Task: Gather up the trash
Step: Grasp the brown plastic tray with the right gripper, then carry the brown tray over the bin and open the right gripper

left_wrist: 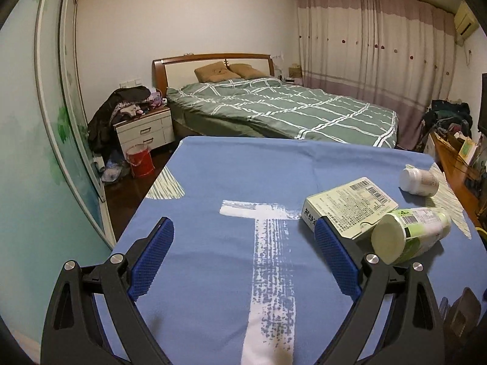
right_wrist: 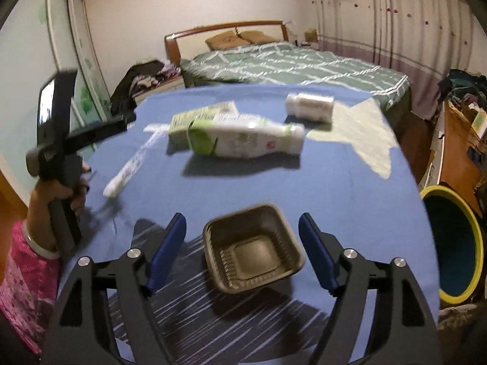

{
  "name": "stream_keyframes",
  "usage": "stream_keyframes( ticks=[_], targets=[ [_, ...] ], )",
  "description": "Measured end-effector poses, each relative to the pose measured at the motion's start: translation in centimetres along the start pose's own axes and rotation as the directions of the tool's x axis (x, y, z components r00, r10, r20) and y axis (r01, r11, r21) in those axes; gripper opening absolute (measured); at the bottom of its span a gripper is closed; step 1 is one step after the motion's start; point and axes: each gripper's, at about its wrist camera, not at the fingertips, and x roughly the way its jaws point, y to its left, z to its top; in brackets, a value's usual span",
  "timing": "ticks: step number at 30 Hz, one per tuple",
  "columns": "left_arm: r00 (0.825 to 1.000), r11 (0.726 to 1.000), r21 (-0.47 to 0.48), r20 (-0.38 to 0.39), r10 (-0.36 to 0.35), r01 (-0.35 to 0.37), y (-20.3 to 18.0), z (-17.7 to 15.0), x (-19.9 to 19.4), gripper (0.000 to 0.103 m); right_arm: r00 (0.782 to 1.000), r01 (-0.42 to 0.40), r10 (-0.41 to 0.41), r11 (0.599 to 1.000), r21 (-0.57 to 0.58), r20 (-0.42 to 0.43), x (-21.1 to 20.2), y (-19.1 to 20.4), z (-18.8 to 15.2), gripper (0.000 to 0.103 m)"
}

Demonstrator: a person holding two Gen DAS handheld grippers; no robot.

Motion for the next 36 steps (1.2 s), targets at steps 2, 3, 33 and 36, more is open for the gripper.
stream_keyframes(
  ticks=[2, 3, 33, 36],
  targets=[
    [1.000, 1.000, -0.009, -0.004, -0.008, 0.008, -0.2, 0.0, -0.3, 0.092, 1.000, 0.023, -0.023, 1.000, -0.001, -0.013, 0.6, 0.1, -0.4, 0.074],
    [1.000, 1.000, -0.015, -0.007, -0.012, 0.012, -0.1, 0.0, -0.4, 0.092, 0.999, 0.038, -0.038, 0.999, 0.007, -0.021, 1.1, 0.1, -0.5, 0.074],
    [0.998, 0.999, -0.014, -0.028, -0.049, 0.049, -1.1, -0.3, -0.3, 0.092, 0.998, 0.034, -0.032, 0.999, 0.042, -0.053, 1.4, -3.8, 0.2, 0.081],
    [0.998, 0.999, -0.009, -0.034, -0.051, 0.051, -1.3, -0.3, -0.1, 0.092, 0.997, 0.022, -0.019, 0.999, 0.044, -0.078, 2.0, -3.6, 0.1, 0.081]
  ],
)
